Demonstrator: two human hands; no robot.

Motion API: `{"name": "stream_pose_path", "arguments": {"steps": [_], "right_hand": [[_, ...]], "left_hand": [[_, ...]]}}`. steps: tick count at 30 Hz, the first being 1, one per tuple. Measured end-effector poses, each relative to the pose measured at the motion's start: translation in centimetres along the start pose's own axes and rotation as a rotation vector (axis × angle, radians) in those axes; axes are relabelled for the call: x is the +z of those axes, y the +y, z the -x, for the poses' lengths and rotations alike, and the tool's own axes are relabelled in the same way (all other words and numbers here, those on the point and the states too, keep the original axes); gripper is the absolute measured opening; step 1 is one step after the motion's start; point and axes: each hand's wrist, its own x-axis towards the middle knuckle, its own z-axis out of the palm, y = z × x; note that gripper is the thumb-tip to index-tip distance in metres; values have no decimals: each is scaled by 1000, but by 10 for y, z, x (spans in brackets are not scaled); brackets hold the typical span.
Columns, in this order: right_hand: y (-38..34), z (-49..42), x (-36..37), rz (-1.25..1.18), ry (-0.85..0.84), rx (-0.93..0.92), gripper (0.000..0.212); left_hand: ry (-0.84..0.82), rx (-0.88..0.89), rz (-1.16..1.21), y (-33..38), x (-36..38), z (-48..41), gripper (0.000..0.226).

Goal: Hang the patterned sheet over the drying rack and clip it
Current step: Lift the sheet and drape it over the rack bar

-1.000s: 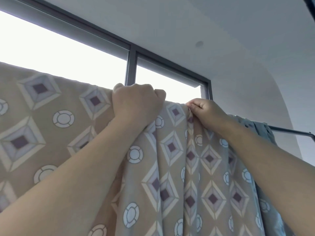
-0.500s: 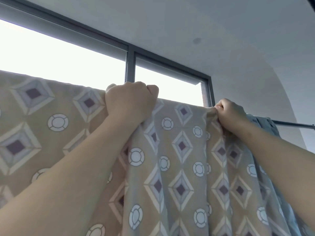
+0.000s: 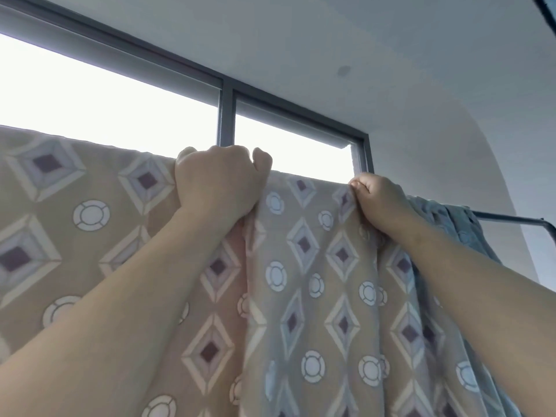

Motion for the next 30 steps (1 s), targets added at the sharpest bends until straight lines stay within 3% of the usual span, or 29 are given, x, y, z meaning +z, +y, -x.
{"name": "stream_pose_path", "arguments": {"steps": [5, 7, 12, 21, 27, 30], "right_hand": [[11, 0, -11, 99, -29, 143, 30], [-2, 0, -10, 104, -69, 117, 29], [-26, 11, -1, 0, -168, -41, 31], [2, 10, -3, 15, -156, 47, 35], [-6, 6, 0, 78, -173, 113, 38], [-44, 8, 7, 95, -196, 9, 45]], "left_hand": [[63, 33, -61, 2, 3, 2, 47], [56, 56, -89, -1, 7, 3, 45], [218, 167, -159, -14, 11, 8, 54], [265, 200, -203, -50, 9, 3, 65], [188, 84, -202, -63, -5, 6, 64], [77, 162, -185, -33, 0, 6, 52]]}}
